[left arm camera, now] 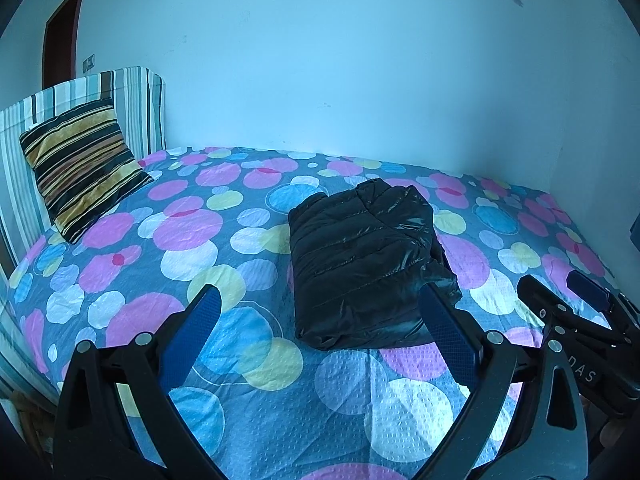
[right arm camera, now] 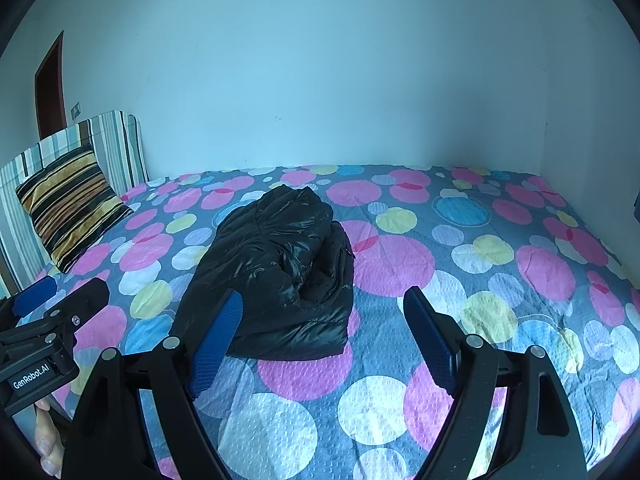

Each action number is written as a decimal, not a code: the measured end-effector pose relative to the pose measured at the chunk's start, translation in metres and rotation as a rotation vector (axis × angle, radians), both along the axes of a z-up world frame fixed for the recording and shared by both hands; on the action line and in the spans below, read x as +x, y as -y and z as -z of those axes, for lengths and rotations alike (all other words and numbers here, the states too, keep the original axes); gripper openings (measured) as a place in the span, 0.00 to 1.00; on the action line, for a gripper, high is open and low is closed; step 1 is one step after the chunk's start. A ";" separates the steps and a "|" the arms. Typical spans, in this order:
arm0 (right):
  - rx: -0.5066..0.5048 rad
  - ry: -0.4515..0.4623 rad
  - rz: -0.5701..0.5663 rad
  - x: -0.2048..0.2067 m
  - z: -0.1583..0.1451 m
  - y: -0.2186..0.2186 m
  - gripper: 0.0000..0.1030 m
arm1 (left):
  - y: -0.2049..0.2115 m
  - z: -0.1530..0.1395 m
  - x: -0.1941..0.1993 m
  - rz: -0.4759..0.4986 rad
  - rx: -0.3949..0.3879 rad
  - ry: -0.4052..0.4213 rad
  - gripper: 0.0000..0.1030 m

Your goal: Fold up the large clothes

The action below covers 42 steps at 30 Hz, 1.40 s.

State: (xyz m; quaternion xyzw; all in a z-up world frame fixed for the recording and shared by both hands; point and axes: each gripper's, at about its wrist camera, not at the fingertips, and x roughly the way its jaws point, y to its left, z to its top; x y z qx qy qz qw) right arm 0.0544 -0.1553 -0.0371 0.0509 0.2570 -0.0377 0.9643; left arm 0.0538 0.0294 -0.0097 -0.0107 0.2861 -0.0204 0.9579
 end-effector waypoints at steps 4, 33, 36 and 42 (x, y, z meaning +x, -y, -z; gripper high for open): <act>-0.001 0.002 0.000 -0.001 -0.001 -0.001 0.79 | -0.001 -0.002 -0.002 -0.008 0.003 0.010 0.96; -0.011 -0.010 -0.021 -0.002 0.004 -0.001 0.79 | 0.002 -0.009 -0.006 -0.041 0.065 0.053 0.98; -0.012 -0.016 -0.025 -0.002 0.006 0.001 0.79 | 0.000 -0.006 -0.004 -0.037 0.049 0.047 0.98; -0.014 -0.034 -0.034 0.003 0.011 0.002 0.79 | -0.004 0.006 0.003 -0.066 0.037 0.009 0.98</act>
